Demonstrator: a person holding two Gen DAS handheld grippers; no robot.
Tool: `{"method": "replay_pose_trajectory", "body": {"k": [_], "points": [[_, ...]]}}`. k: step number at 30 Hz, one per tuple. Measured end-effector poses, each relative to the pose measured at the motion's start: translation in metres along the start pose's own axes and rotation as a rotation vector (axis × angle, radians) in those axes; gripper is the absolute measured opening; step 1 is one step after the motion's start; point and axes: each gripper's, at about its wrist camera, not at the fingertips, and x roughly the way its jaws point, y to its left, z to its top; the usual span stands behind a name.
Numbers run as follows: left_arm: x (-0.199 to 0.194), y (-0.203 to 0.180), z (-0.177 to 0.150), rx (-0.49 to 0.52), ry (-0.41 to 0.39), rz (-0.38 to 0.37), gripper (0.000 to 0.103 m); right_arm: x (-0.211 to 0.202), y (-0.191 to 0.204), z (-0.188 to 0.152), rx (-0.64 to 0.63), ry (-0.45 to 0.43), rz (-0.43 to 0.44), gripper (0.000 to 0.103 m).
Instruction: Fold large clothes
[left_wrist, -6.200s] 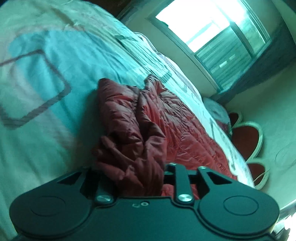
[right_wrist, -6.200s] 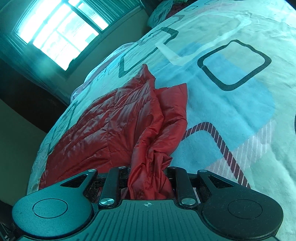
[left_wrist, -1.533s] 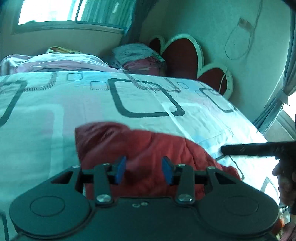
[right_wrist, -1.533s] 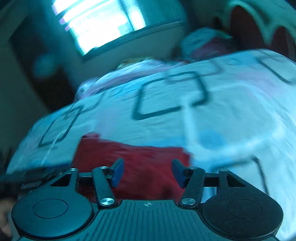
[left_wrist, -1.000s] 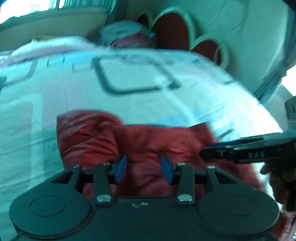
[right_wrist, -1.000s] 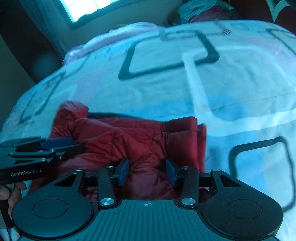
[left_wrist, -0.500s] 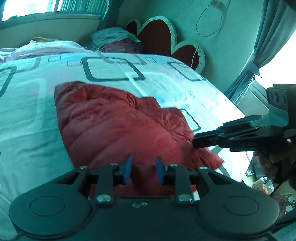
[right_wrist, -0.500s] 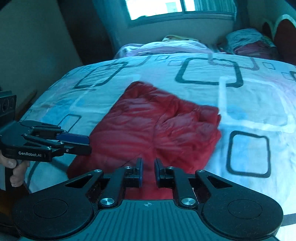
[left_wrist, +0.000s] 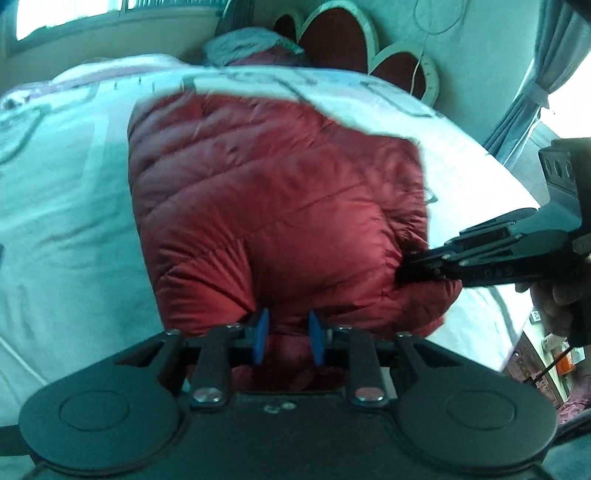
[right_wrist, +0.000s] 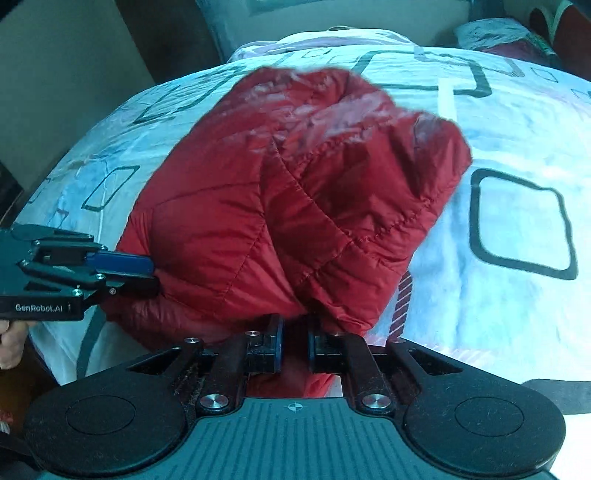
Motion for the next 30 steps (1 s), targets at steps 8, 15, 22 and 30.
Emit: {"method": "replay_pose_trajectory", "body": {"k": [8, 15, 22, 30], "points": [[-0.024, -0.006, -0.014, -0.02, -0.014, 0.031, 0.03, -0.039, 0.024, -0.001, -0.076, -0.044, 0.038, 0.012], [-0.025, 0.001, -0.006, -0.079, -0.008, 0.001, 0.028, -0.017, 0.02, -0.003, -0.083, 0.043, -0.018, 0.012], [-0.014, 0.025, 0.058, -0.088, -0.172, 0.027, 0.046, -0.042, 0.008, 0.064, -0.05, -0.221, -0.091, 0.077], [0.054, 0.019, 0.082, -0.029, -0.067, 0.034, 0.053, 0.025, -0.007, 0.087, -0.05, -0.077, -0.186, 0.024]]}}
